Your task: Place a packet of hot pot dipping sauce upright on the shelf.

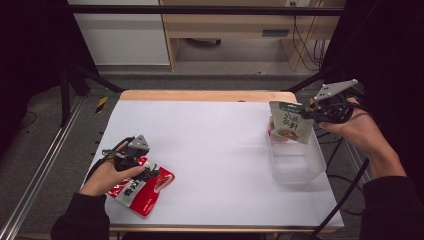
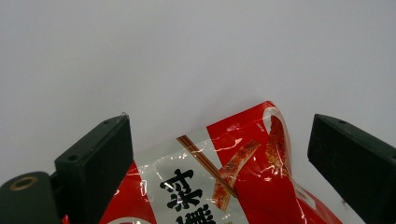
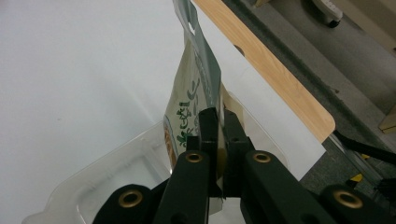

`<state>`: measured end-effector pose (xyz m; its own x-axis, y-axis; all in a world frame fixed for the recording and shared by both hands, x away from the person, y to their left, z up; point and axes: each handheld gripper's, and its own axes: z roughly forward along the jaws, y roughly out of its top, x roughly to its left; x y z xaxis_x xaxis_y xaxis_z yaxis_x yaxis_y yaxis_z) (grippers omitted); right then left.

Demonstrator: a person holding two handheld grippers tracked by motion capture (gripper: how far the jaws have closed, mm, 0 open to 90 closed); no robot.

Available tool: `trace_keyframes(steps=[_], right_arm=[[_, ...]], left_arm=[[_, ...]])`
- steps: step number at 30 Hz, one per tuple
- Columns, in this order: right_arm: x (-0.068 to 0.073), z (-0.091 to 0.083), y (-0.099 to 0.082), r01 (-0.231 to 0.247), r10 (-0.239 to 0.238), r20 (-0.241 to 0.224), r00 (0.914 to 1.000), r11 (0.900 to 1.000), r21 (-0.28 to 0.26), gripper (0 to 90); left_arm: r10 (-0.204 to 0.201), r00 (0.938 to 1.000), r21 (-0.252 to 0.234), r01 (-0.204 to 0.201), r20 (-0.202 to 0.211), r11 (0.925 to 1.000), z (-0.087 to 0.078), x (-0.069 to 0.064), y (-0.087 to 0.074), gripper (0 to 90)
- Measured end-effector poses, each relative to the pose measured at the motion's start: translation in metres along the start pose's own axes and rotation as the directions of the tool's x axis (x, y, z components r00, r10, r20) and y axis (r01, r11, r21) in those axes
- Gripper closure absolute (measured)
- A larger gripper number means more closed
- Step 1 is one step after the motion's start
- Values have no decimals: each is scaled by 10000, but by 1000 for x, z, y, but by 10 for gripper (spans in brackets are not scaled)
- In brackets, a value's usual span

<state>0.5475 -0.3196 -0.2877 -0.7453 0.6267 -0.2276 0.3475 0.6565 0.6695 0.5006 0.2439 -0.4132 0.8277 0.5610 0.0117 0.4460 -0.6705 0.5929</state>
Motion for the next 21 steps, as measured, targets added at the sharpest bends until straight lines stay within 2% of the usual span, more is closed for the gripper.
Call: trace_keyframes(steps=[4, 14, 21], right_arm=[[-3, 6, -1, 29, -28, -174, 9998, 10000, 49, 900], [-7, 19, -1, 208, -205, -242, 9995, 9997, 125, 900], [-11, 25, -10, -18, 14, -267, 9996, 9999, -153, 900]], left_arm=[[-13, 10000, 17, 13, -16, 10000, 0, 0, 0, 69], [-55, 10000, 66, 55, 54, 10000, 3, 0, -1, 69], [-50, 10000, 85, 49, 59, 10000, 4, 0, -1, 69]])
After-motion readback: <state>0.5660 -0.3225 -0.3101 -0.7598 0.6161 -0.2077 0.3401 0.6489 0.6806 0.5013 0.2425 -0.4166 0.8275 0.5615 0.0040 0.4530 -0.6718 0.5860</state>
